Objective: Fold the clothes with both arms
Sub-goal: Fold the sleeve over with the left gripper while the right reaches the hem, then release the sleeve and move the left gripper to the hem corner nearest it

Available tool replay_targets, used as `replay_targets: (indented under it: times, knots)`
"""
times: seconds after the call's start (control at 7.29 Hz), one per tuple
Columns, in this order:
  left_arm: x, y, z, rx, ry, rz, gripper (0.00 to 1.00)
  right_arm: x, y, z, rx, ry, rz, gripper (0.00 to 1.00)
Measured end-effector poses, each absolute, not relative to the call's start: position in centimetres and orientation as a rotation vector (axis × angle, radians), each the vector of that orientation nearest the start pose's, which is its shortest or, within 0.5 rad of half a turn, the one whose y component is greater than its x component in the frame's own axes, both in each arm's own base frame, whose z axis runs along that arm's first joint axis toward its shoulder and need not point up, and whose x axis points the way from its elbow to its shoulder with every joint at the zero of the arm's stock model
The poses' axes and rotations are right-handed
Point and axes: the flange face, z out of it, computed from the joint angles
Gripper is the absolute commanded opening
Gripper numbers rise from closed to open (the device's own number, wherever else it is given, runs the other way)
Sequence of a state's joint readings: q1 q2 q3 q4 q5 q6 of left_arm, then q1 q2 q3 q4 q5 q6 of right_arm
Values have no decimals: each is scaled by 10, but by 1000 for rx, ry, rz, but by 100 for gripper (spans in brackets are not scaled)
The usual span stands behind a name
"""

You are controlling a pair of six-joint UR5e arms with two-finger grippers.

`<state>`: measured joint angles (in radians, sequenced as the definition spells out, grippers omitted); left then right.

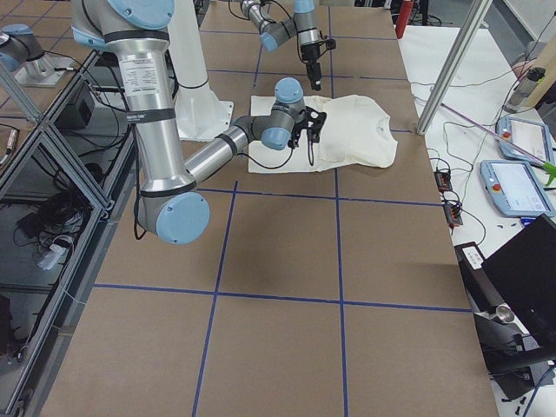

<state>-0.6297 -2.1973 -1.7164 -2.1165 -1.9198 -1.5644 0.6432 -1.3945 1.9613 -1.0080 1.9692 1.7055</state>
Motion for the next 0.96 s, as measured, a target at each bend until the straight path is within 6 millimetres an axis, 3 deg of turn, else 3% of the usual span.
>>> replay_targets:
  times: [0.14,0.27,0.41,0.69,0.82,0.96]
  knots:
    - [446,-450,176,135,1323,-289,82,-398,-354,331,-51,-1143,476,88]
    - [440,-446,184,136,1316,-287,83,-413,-318,357,-36,-1086,490,84]
    - [438,-445,188,134,1312,-290,83,-420,-288,383,-30,-1031,521,82]
    - [438,-446,192,132,1306,-296,83,-424,-250,410,-33,-973,564,76]
    - [438,-446,192,131,1305,-298,83,-425,-240,417,-25,-958,564,63]
    - [439,-447,192,131,1304,-299,83,-426,-233,421,-21,-949,560,30]
